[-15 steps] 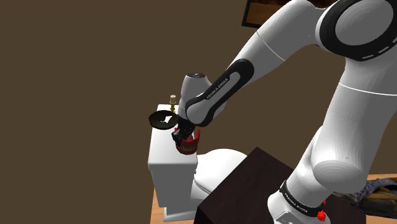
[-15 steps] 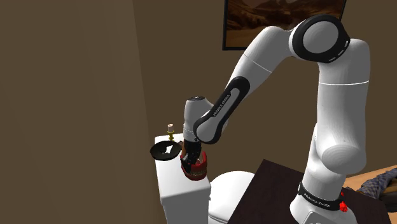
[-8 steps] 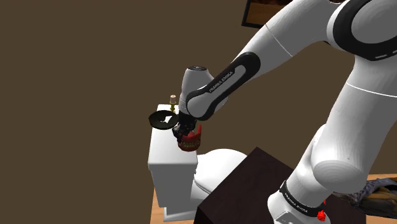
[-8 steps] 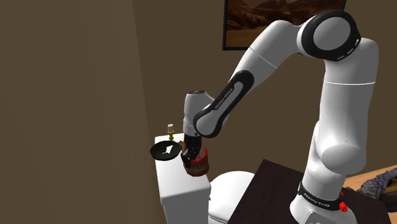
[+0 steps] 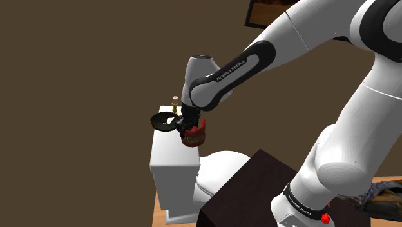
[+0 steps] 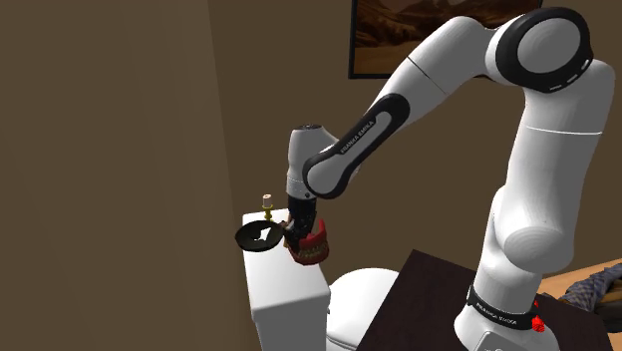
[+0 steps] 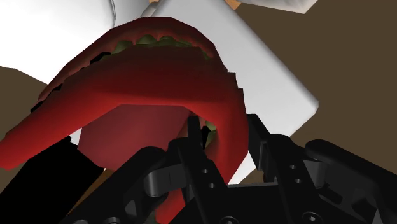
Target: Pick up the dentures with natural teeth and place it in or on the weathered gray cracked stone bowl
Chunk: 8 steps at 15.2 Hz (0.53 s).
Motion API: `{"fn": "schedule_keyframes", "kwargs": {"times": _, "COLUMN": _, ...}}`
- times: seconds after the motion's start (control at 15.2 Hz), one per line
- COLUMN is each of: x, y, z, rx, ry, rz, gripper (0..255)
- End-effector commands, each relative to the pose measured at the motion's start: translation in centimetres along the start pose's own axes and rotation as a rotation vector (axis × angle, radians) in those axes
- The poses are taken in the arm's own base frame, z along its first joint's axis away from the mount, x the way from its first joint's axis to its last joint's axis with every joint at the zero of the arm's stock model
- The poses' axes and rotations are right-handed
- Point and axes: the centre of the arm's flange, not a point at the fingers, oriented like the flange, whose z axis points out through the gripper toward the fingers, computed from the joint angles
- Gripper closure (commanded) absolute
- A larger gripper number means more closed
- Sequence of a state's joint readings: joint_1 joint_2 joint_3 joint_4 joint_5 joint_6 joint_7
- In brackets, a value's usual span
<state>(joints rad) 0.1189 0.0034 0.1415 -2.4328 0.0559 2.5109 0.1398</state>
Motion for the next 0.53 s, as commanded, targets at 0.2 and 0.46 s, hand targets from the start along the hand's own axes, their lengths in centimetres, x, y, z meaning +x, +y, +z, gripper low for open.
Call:
{"fn": "schedule_keyframes", "kwargs": {"times": 0.2, "x": 0.4, "y": -0.1, "z": -2.7, "rx": 0.000, "ry": 0.000, "rz": 0.000, "gripper": 255}}
{"fn": "schedule_keyframes", "kwargs": {"times": 0.46, "x": 0.5, "y": -0.2, "z": -4.8, "rx": 0.000, "ry": 0.000, "rz": 0.000, "gripper": 255}}
